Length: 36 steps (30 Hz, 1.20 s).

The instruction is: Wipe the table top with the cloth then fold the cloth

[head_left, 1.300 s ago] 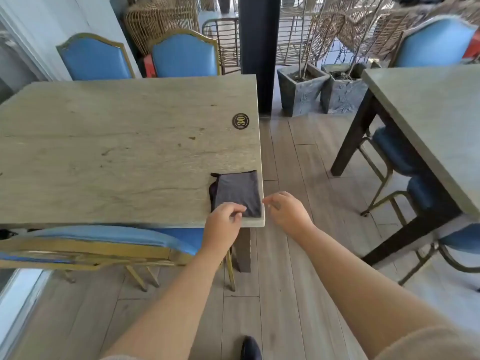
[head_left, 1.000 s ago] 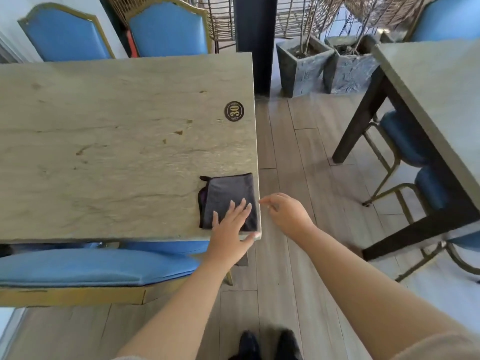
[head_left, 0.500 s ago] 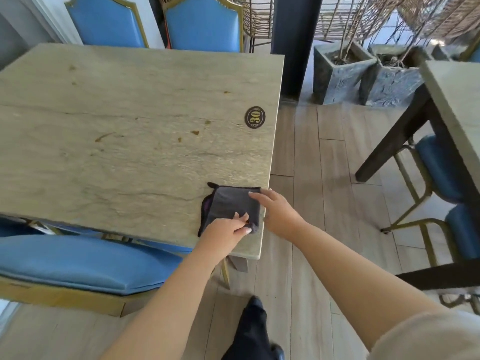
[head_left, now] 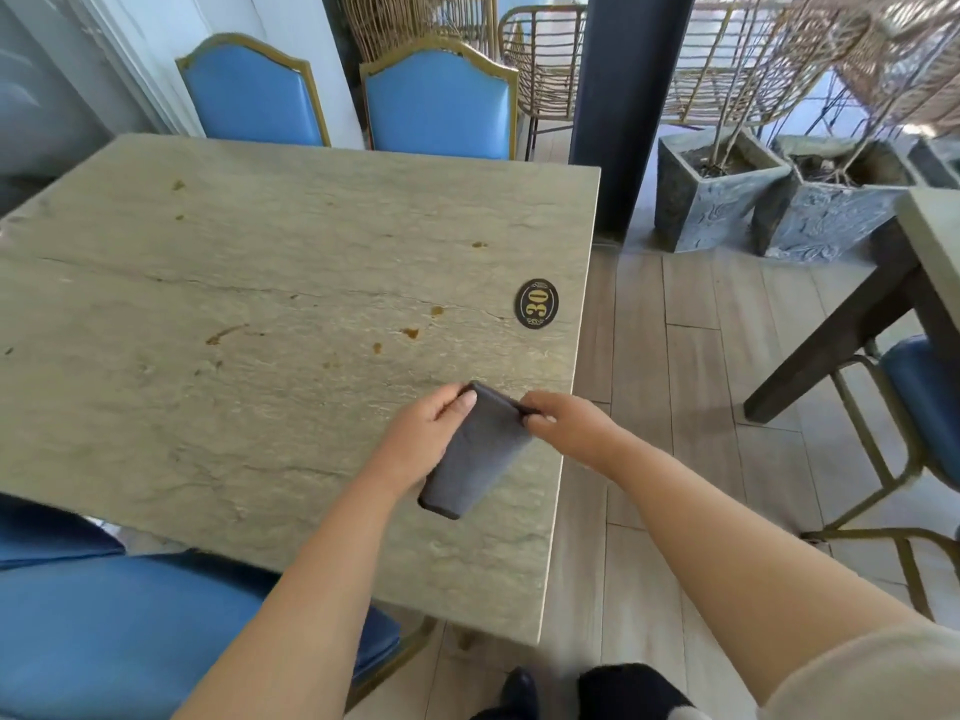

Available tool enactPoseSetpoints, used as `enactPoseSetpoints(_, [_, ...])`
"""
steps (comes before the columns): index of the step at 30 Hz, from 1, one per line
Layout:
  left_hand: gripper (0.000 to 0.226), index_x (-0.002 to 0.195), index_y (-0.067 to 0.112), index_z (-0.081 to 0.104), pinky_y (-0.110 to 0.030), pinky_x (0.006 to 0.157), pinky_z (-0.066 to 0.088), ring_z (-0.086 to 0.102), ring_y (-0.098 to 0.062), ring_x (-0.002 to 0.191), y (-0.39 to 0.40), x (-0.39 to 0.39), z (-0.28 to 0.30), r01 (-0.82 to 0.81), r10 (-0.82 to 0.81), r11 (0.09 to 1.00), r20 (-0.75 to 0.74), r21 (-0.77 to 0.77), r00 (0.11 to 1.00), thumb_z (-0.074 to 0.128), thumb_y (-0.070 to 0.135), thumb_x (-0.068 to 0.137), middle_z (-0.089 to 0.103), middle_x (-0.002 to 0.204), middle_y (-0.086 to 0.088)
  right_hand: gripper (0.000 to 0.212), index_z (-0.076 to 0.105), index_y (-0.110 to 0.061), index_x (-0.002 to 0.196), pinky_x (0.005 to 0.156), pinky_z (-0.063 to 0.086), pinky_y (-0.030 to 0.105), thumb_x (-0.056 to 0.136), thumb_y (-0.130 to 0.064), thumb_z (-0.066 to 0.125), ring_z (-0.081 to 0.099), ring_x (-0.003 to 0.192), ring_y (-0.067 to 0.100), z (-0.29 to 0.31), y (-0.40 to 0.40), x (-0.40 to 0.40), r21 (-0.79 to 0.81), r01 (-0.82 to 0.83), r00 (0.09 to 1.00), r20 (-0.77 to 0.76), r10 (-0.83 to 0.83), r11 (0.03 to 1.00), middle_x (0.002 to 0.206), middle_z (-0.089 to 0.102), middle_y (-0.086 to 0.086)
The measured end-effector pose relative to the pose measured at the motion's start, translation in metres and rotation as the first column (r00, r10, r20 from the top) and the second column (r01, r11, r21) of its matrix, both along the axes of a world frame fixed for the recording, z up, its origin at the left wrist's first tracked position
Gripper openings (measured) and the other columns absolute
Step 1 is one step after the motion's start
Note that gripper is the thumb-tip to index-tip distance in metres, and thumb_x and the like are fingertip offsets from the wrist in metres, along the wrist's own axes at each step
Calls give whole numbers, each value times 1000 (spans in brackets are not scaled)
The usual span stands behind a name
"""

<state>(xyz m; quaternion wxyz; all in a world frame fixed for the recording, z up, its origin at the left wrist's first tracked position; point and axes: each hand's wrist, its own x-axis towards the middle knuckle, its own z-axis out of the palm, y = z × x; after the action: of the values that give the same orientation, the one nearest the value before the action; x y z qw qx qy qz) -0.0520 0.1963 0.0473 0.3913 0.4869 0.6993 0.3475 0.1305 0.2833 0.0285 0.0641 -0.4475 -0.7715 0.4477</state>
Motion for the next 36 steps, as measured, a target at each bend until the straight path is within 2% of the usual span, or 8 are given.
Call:
enactPoseSetpoints(5, [36,130,19,57,-21,86,32,46,-3,107,49,12,6,-146,151,987,-69,71,986,42,36,102,53,113,15,16,66,-20,99,84,46,32,92,-21,53,59,94,21,14,60,-1,88,22,999,-28,-20,996,96,68,1])
enactPoseSetpoints(10, [20,95,21,56,-11,64,37,53,-1,78,114,30,-2,-314,329,939,-97,144,939,43,35,101,59,84,11,19,65,-20,107,73,34,24,97,-24,50,56,93,16,22,140,9,121,-81,994,-68,89,989,98,66,-3])
enactPoseSetpoints(12, [21,86,23,56,-17,62,38,54,-7,76,141,40,-5,-374,384,917,-54,142,922,47,36,100,58,79,10,20,64,-21,109,73,33,22,98,-24,48,56,94,15,22,174,14,131,-119,988,-78,130,984,101,67,-3])
enactPoseSetpoints(15, [18,91,23,63,-30,73,48,65,-16,87,176,56,-11,-439,434,897,94,45,896,65,41,89,68,87,5,21,62,-22,110,68,32,21,100,-22,45,52,90,11,23,221,22,127,-146,982,-105,159,981,97,62,-8])
enactPoseSetpoints(18, [47,115,23,64,-39,89,54,66,-17,104,202,73,-16,-506,495,862,271,-32,825,79,40,73,71,108,3,20,61,-25,106,65,37,13,101,-26,42,54,88,12,21,263,28,96,-193,973,-109,203,977,96,62,-7])
enactPoseSetpoints(21, [37,122,21,59,-40,88,54,65,-17,101,229,83,-21,-597,581,801,297,-42,758,71,18,87,69,108,1,19,62,-25,100,64,39,14,100,-31,44,57,89,16,18,298,25,74,-218,971,-86,224,973,92,64,-5])
enactPoseSetpoints(26, [25,105,37,58,-47,91,53,64,-16,95,275,70,-28,-670,667,740,188,-58,721,65,17,91,65,99,10,26,60,-25,97,58,42,26,84,-46,66,60,80,15,13,350,-5,-5,-225,973,-63,224,974,88,64,-3])
enactPoseSetpoints(36, [35,127,24,59,-21,84,47,62,-9,102,352,15,-54,-735,736,676,6,47,677,57,12,94,66,115,8,12,56,-29,98,70,44,34,89,-34,61,57,91,24,-17,447,-92,177,-389,921,64,384,904,96,61,0])
